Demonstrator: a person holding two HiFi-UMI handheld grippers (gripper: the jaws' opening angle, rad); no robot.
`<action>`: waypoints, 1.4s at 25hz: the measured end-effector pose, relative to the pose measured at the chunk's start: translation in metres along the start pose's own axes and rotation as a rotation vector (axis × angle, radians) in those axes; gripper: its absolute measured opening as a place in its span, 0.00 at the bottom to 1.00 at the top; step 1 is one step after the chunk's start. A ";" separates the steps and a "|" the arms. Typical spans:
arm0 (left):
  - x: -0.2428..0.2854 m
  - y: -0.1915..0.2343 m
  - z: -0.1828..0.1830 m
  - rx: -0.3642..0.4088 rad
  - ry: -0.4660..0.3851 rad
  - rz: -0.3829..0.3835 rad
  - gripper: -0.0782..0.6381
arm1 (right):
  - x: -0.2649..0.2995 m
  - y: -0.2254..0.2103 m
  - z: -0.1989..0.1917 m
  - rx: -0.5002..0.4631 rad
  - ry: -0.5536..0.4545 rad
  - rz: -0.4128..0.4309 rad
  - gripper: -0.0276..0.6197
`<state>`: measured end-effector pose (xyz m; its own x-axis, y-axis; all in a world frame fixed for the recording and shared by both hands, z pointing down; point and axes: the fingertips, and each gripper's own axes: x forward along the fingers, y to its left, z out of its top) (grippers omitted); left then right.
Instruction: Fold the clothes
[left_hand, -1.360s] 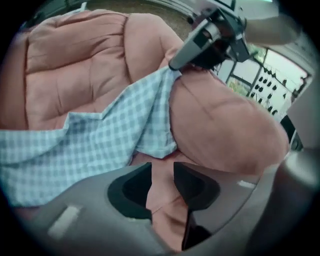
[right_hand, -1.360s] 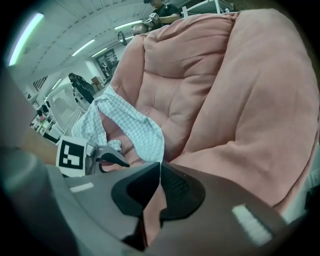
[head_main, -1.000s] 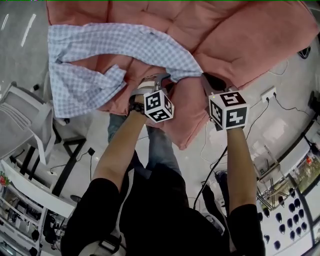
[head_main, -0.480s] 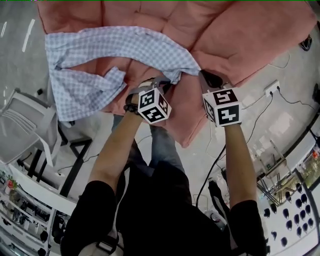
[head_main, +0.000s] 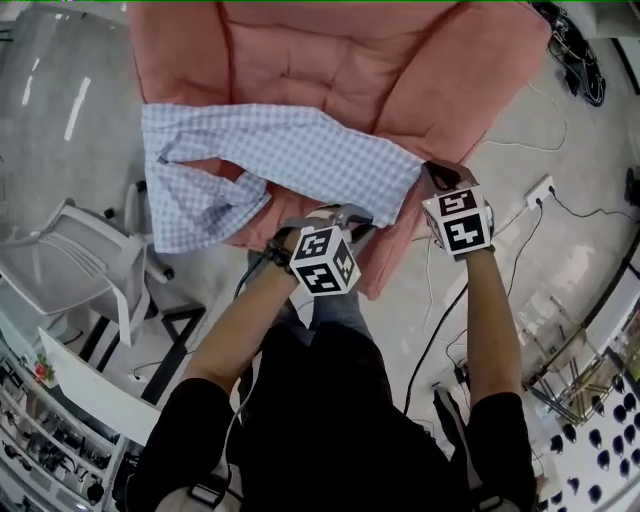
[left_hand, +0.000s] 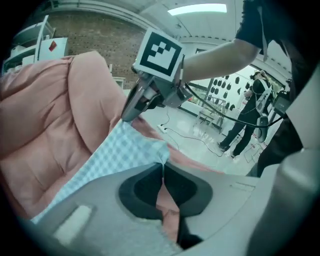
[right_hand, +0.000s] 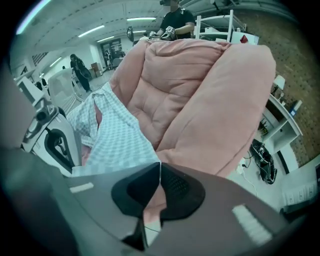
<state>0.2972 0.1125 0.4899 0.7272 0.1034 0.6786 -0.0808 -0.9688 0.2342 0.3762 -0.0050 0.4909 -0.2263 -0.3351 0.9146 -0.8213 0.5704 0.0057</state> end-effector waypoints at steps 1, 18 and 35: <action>-0.001 -0.005 0.009 0.005 -0.007 -0.016 0.14 | -0.005 -0.005 -0.002 0.005 0.000 -0.008 0.06; 0.049 -0.046 0.043 0.087 0.022 -0.129 0.14 | -0.027 -0.038 -0.063 0.080 -0.005 -0.085 0.06; 0.063 -0.050 0.056 0.083 0.043 -0.169 0.14 | -0.033 -0.047 -0.075 0.034 0.005 -0.116 0.06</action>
<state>0.3852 0.1552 0.4813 0.6954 0.2742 0.6642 0.0982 -0.9519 0.2902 0.4620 0.0352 0.4913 -0.1263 -0.3933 0.9107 -0.8591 0.5023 0.0978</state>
